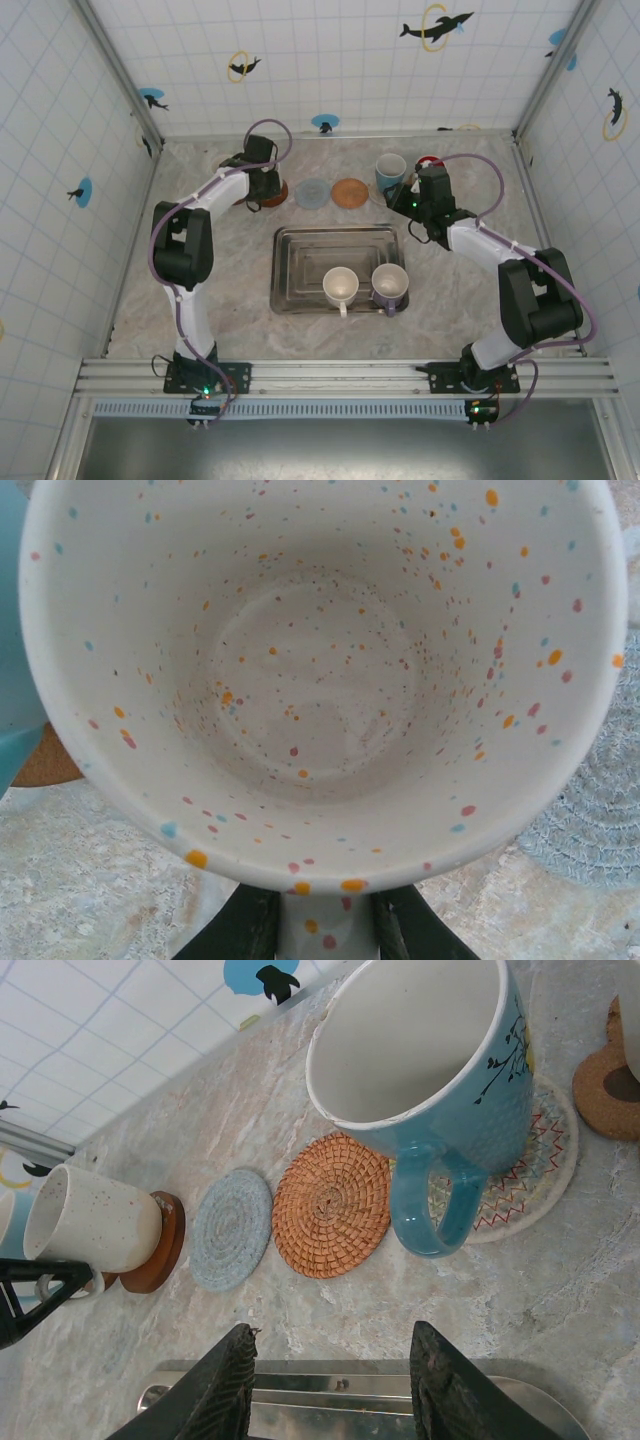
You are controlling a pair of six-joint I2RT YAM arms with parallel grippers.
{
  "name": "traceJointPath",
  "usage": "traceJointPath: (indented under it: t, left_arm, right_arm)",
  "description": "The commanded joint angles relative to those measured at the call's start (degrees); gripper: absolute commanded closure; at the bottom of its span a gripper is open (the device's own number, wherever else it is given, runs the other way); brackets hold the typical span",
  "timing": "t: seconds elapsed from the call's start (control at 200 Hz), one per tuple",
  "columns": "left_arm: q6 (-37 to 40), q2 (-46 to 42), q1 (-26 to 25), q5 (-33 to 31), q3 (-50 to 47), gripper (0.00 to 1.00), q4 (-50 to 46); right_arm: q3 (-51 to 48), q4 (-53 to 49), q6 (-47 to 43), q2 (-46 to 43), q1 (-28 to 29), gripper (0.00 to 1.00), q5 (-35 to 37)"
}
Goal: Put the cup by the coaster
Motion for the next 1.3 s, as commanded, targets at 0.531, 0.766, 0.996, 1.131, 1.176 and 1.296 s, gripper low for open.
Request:
traceJointPath:
  t: [0.531,0.766,0.996,1.131,1.176,1.296]
  left_arm:
    - [-0.35,-10.11,0.36,0.13,-4.62,0.5,-0.83]
    - [-1.21,-19.63,0.25,3.6,-11.28,0.49,4.68]
    - [-6.21,-31.54,0.2,10.6,-20.96,0.47,13.77]
    - [-5.5,-39.65,0.03,18.13,-28.68,0.45,21.48]
    - [-4.41,-41.57,-0.1,19.95,-30.13,0.44,22.06]
    - [-0.98,-44.83,-0.99,22.27,-33.28,0.43,22.3]
  right_arm:
    - [1.54,1.38,0.47,-1.37,-0.08,0.54,0.47]
    - [2.35,-2.97,-0.99,-3.21,1.02,0.5,4.25]
    - [3.24,-7.46,-2.59,-6.13,1.7,0.46,6.16]
    - [5.44,-15.11,-6.17,-8.87,2.58,0.44,7.44]
    - [5.73,-17.54,-7.43,-10.12,3.13,0.43,8.01]
    - [5.56,-23.37,-9.53,-14.14,4.68,0.42,9.48]
